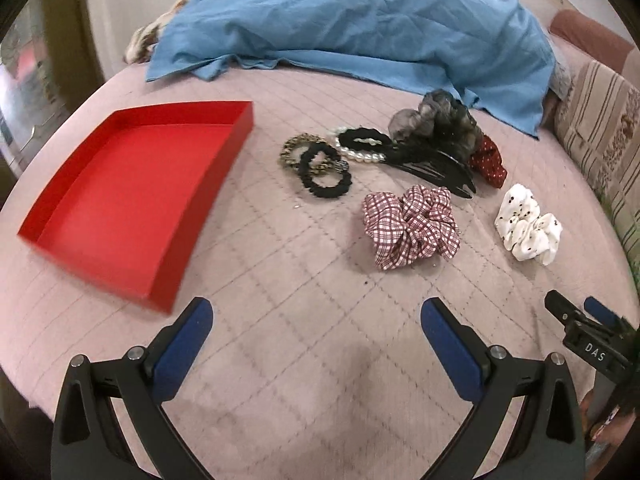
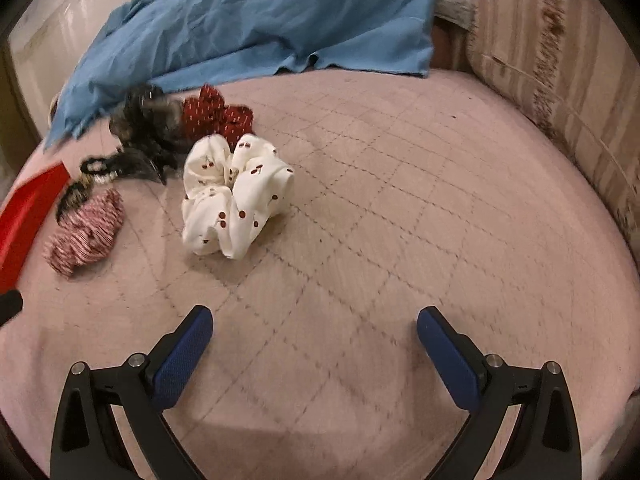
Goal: Organize jewelry
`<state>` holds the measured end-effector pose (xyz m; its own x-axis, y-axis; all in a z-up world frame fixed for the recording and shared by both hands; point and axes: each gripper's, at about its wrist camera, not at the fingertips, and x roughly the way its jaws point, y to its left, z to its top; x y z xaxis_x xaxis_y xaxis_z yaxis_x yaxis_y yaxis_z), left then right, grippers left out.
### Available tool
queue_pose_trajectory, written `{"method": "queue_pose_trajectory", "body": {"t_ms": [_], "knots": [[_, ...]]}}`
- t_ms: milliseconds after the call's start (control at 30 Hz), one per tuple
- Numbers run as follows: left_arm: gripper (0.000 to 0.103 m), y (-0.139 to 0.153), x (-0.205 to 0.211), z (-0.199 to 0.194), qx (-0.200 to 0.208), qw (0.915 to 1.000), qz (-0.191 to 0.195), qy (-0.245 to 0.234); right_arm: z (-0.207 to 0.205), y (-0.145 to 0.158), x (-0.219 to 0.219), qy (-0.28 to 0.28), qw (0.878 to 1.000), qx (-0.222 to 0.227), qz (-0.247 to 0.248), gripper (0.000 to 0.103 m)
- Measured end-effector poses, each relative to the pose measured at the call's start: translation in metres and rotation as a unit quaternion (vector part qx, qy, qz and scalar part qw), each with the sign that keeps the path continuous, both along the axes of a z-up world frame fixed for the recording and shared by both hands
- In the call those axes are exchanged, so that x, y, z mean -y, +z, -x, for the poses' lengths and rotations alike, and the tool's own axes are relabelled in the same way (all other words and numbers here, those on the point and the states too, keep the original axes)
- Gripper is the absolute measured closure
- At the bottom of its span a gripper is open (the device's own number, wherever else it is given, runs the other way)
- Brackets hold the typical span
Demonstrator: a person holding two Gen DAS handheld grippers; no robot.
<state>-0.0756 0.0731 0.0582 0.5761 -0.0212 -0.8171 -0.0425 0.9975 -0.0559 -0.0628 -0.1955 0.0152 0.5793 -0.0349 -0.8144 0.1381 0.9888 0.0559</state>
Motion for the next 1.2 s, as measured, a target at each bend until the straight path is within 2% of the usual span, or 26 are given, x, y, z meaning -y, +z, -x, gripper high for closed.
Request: {"method": "queue_pose_trajectory", "body": {"t_ms": [133, 267, 433, 567, 633, 667, 733, 867, 967, 1200], "knots": [[0.000, 0.018, 0.004, 0.014, 0.012, 0.9999, 0.001, -0.006, 0.018, 0.021, 0.002, -0.018, 0.999, 0.031, -0.020, 0.000], [0.000, 0.046, 0.007, 0.034, 0.070, 0.9972, -0.025, 0.005, 0.035, 0.055, -0.004, -0.022, 0.996, 0.084, -0.006, 0.000], [0.000, 0.086, 0.004, 0.062, 0.154, 0.9862, -0.052, 0.030, 0.050, 0.085, -0.014, -0.013, 0.993, 0.117, 0.003, 0.000], [0.000, 0.105, -0.005, 0.074, 0.177, 0.9822, -0.045, 0.043, 0.073, 0.110, -0.028, -0.014, 0.983, 0.182, 0.031, 0.000], [0.000, 0.111, -0.009, 0.080, 0.186, 0.9799, -0.050, 0.052, 0.085, 0.119, -0.036, -0.020, 0.974, 0.221, 0.044, 0.000], [0.000, 0.115, -0.011, 0.084, 0.195, 0.9775, -0.056, 0.059, 0.089, 0.121, -0.038, -0.019, 0.973, 0.227, 0.047, 0.000], [0.000, 0.118, -0.011, 0.094, 0.211, 0.9733, -0.062, 0.067, 0.087, 0.124, -0.041, -0.020, 0.975, 0.217, 0.053, 0.000], [0.000, 0.128, -0.010, 0.105, 0.235, 0.9662, -0.078, 0.073, 0.088, 0.123, -0.037, -0.018, 0.979, 0.204, 0.010, 0.000], [0.000, 0.127, -0.007, 0.104, 0.223, 0.9705, -0.072, 0.057, 0.086, 0.120, -0.036, -0.010, 0.982, 0.187, -0.010, 0.000], [0.000, 0.104, 0.001, 0.089, 0.172, 0.9814, -0.076, 0.038, 0.079, 0.108, -0.044, 0.005, 0.988, 0.156, -0.005, 0.000]]}}
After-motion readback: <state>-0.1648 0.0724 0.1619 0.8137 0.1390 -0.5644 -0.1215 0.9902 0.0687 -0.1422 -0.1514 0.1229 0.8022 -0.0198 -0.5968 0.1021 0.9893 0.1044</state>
